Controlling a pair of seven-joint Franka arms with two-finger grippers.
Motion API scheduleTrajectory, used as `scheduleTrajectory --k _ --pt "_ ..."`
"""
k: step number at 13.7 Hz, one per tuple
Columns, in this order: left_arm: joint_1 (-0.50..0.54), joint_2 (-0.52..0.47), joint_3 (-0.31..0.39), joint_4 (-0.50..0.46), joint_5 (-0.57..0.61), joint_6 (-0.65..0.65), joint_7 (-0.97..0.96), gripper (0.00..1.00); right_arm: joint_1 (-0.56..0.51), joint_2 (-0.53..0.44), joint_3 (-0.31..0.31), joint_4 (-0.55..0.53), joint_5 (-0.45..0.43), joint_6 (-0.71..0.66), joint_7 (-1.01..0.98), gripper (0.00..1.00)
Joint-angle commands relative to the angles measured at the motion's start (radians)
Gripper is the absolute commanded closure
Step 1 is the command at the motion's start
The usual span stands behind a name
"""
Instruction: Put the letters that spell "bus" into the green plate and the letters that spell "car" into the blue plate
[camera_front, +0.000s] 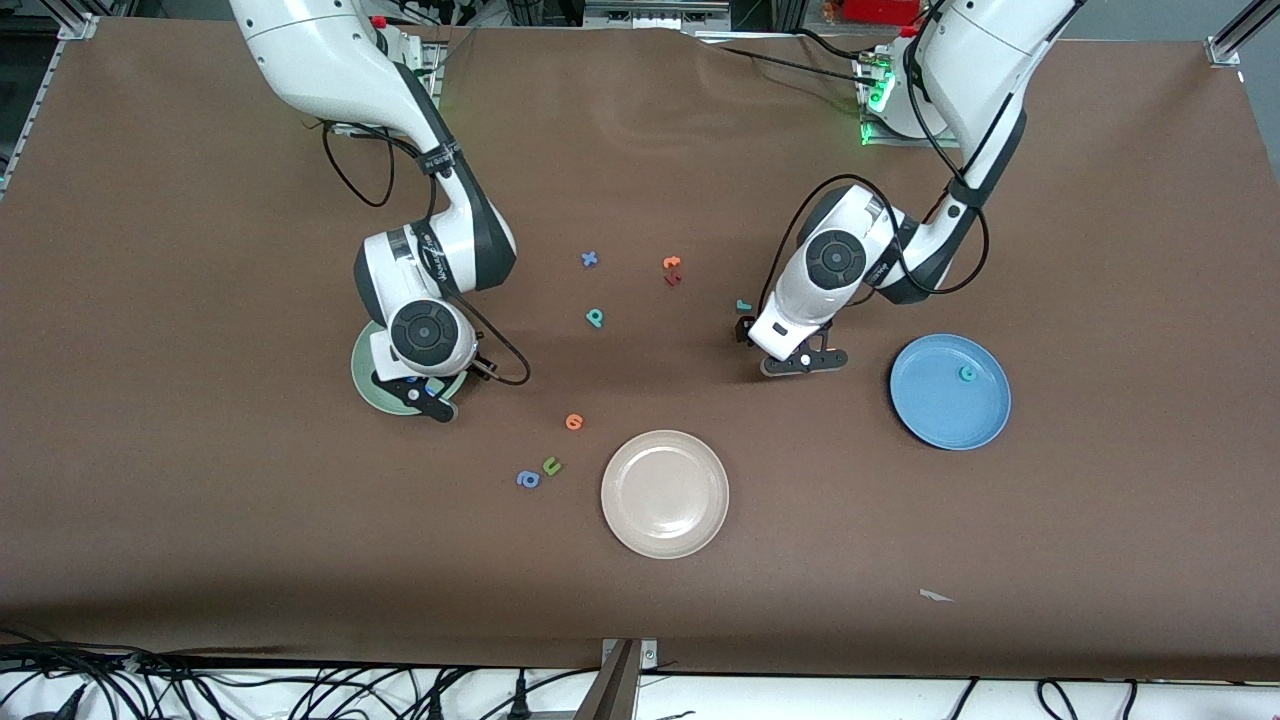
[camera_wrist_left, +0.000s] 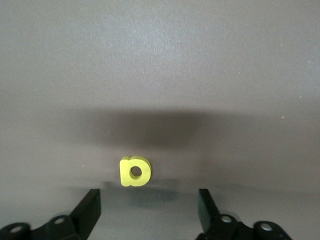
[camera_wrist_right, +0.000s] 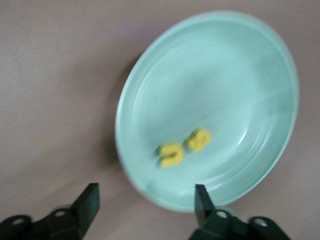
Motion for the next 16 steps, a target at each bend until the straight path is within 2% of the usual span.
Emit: scheduleTrajectory --k 1,5,6,8,9,11,12,14,16 --pt "0.001 0.018 0.007 0.015 0.045 0.012 -0.021 0.26 0.049 -0.027 0.027 -0.019 0.134 0.062 0.151 0.01" --pt "0.004 0.032 0.008 0.019 0.065 0.012 -0.021 0.3 0.203 0.005 0.034 -0.02 0.162 0.219 0.457 0.06" --pt "0.004 0.038 0.01 0.022 0.065 0.013 -0.021 0.32 0.228 0.018 0.034 -0.02 0.162 0.246 0.493 0.11" --pt "0.006 0.051 0.01 0.043 0.067 0.013 -0.021 0.36 0.257 0.04 0.034 -0.023 0.162 0.292 0.541 0.12" --pt "0.007 0.051 0.01 0.048 0.067 0.013 -0.021 0.39 0.271 0.048 0.034 -0.028 0.162 0.296 0.545 0.17" --pt "0.007 0.051 0.01 0.049 0.067 0.013 -0.021 0.42 0.273 0.054 0.033 -0.035 0.162 0.297 0.547 0.17" --pt "0.007 0.052 0.01 0.049 0.067 0.013 -0.021 0.46 0.271 0.055 0.033 -0.045 0.162 0.3 0.547 0.21" --pt "0.009 0.055 0.011 0.052 0.068 0.013 -0.021 0.5 0.274 0.054 0.033 -0.089 0.162 0.343 0.549 0.23" --pt "0.007 0.057 0.017 0.052 0.068 0.013 -0.02 0.54 0.28 0.054 0.033 -0.097 0.162 0.36 0.553 0.34"
